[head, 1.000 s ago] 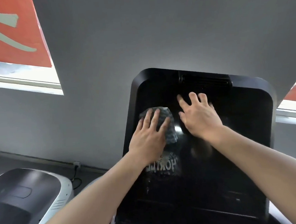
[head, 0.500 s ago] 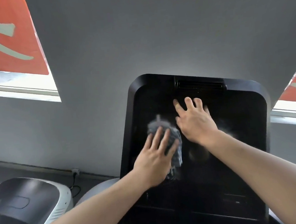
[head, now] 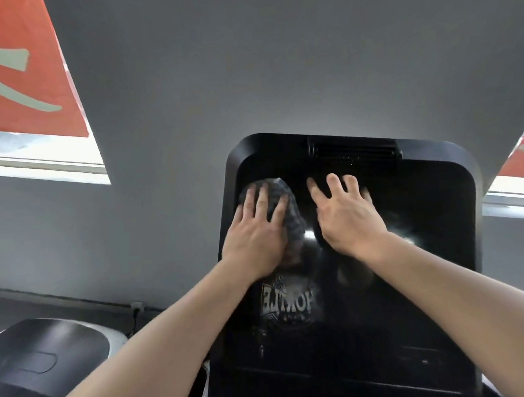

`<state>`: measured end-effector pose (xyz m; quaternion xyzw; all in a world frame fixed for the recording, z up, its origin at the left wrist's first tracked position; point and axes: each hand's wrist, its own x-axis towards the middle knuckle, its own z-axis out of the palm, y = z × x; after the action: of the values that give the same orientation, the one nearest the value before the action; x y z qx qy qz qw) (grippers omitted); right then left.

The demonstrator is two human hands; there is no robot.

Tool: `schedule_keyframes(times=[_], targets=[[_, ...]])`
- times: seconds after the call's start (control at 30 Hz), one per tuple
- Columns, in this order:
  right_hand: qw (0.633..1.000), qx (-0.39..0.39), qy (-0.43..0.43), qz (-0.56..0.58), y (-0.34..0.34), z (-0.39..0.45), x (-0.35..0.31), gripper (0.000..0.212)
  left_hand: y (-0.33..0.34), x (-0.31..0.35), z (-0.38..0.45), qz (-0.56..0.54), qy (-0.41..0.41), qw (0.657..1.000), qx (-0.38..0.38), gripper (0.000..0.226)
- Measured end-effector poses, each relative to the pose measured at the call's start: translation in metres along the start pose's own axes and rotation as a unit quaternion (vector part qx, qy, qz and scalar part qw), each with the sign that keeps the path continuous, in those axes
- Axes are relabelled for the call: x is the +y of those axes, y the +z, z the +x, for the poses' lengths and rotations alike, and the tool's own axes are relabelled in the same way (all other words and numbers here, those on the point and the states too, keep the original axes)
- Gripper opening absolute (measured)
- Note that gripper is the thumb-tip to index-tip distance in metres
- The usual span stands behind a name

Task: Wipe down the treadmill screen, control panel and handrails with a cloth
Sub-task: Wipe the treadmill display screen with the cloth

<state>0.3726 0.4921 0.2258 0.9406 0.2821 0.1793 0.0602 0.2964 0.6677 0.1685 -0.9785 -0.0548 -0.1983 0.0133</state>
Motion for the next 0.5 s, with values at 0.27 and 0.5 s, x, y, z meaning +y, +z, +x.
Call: schedule_keyframes(times=[0.27,0.5], targets=[[1.0,0.0,-0.012,-0.003,0.0,-0.001,0.003,0.071,0.05,0.01,-0.068,0.052,0.187,0.981,0.021,0.067],[1.0,0.0,-0.009,-0.007,0.0,-0.002,0.003,0.074,0.072,0.033,-0.112,0.008,0.107,0.994,0.001,0.078]])
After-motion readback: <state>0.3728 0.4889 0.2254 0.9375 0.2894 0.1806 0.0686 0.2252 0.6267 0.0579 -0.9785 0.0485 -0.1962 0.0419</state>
